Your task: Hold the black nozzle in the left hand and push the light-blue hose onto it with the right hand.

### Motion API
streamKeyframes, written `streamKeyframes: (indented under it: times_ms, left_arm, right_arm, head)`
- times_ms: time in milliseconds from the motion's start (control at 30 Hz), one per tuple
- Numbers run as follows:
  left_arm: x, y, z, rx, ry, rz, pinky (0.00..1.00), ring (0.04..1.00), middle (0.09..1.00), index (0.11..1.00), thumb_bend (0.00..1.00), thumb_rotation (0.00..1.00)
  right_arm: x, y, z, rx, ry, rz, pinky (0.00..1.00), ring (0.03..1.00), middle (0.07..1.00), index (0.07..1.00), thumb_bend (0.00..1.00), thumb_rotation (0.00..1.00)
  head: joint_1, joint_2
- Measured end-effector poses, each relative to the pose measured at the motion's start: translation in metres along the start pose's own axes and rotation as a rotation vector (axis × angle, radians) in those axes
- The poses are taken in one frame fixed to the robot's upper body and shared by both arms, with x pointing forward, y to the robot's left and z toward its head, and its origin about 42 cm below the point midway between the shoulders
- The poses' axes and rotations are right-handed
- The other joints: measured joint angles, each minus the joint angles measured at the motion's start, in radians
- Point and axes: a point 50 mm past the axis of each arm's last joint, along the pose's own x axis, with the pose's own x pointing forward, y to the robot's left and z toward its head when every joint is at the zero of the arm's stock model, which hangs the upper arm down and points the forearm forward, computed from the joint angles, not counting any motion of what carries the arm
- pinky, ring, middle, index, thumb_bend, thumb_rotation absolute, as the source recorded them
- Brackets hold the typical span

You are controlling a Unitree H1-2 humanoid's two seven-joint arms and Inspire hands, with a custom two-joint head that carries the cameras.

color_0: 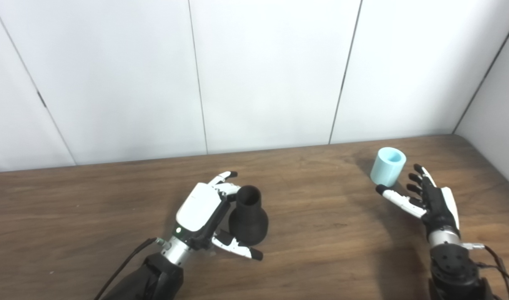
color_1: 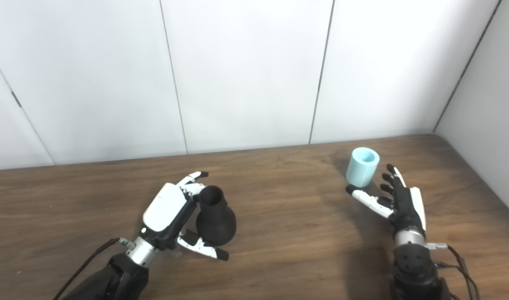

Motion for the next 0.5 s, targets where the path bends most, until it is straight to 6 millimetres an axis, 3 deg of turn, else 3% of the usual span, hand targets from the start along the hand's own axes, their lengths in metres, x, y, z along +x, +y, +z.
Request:
streamKeyframes:
  times_ms: [67, 400, 500]
  left_arm:
    - [0.0, 0.0, 0.0, 0.001, -0.003, -0.004, 0.87, 0.539, 0.482, 0.434, 0.5, 0.0]
    - [0.0, 0.0, 0.0, -0.007, -0.001, -0.006, 0.89, 0.535, 0.487, 0.431, 0.5, 0.0]
    - [-0.001, 0.0, -0.001, -0.007, -0.001, -0.007, 0.89, 0.538, 0.486, 0.431, 0.5, 0.0]
  right_arm:
    - [0.004, 0.0, 0.0, -0.008, 0.0, -0.012, 0.8, 0.887, 0.932, 0.963, 0.88, 0.39]
    - [0.021, 0.001, 0.0, -0.011, 0.011, -0.048, 0.74, 0.849, 0.908, 0.942, 0.88, 0.4]
    - [0.025, 0.002, 0.0, -0.009, 0.011, -0.055, 0.79, 0.882, 0.925, 0.948, 0.88, 0.39]
  head:
    - [-0.005, 0.0]
    - [-0.015, -0.002]
    - [-0.015, -0.002]
